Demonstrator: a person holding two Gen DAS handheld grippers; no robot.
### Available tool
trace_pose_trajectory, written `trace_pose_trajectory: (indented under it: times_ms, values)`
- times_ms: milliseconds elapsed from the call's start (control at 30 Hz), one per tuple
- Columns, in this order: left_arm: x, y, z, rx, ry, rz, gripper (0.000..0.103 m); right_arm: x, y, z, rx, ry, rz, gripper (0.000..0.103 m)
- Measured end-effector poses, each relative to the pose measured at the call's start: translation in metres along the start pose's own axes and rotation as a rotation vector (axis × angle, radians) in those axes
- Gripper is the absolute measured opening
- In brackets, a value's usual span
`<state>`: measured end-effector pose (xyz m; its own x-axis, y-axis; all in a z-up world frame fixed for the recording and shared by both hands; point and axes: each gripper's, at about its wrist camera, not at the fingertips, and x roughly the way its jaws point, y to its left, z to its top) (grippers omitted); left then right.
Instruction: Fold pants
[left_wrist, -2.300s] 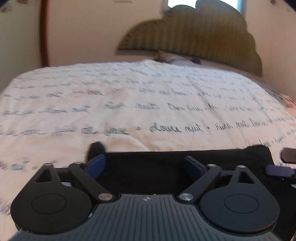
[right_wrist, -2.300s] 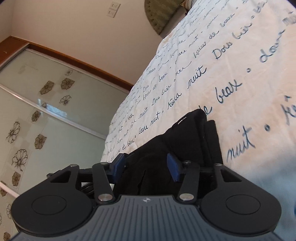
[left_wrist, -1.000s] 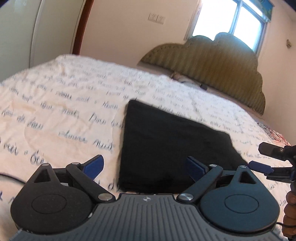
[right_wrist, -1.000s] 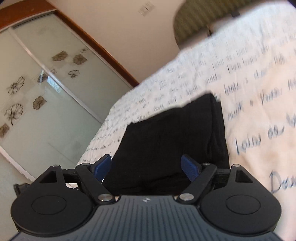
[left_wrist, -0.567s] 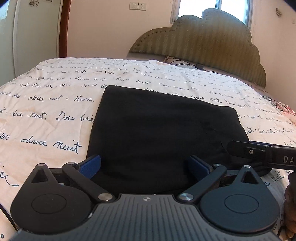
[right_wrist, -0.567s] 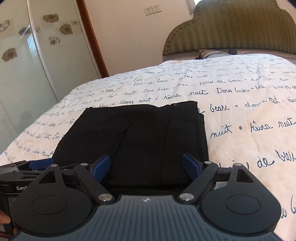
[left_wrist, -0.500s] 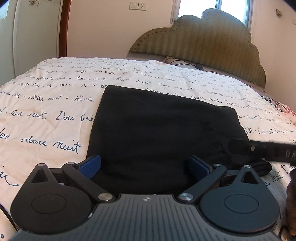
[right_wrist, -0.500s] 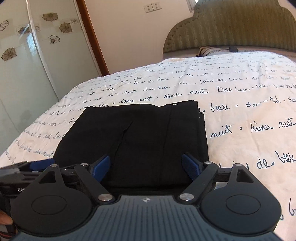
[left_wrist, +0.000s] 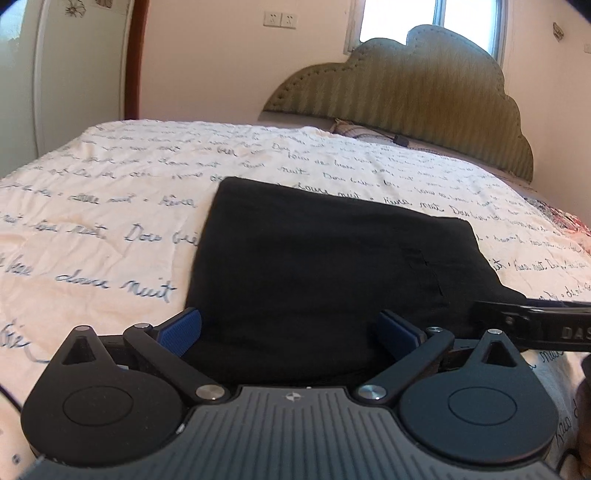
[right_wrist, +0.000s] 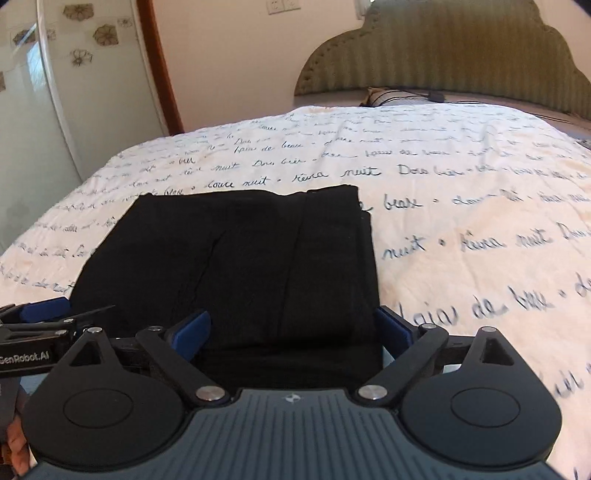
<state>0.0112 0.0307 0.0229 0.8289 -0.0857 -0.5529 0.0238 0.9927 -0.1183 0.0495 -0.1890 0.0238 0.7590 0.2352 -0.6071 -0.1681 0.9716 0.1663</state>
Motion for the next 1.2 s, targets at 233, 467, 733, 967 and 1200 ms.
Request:
trace_pose_trajectory:
  times_ms: [233,467,733,967,1200]
  values:
    - [-0.024,0.013,-0.015,-0.030,0.033,0.019,0.103,-0.034,-0.002,-0.039,-0.010,0.020,-0.051,0.096]
    - [-0.030,0.006,-0.025,0.033,0.056,0.073,0.103,-0.048,0.008,-0.040,-0.006,0.070,-0.071,0.097]
    - [-0.014,0.000,-0.025,0.088,0.121,0.112,0.102,-0.026,0.030,-0.060,-0.081,0.023,-0.192,0.103]
    - [-0.013,0.003,-0.025,0.071,0.115,0.120,0.102,-0.026,0.023,-0.058,-0.055,0.021,-0.174,0.103]
    - [-0.010,0.001,-0.023,0.081,0.113,0.127,0.102,-0.025,0.022,-0.057,-0.054,0.021,-0.173,0.103]
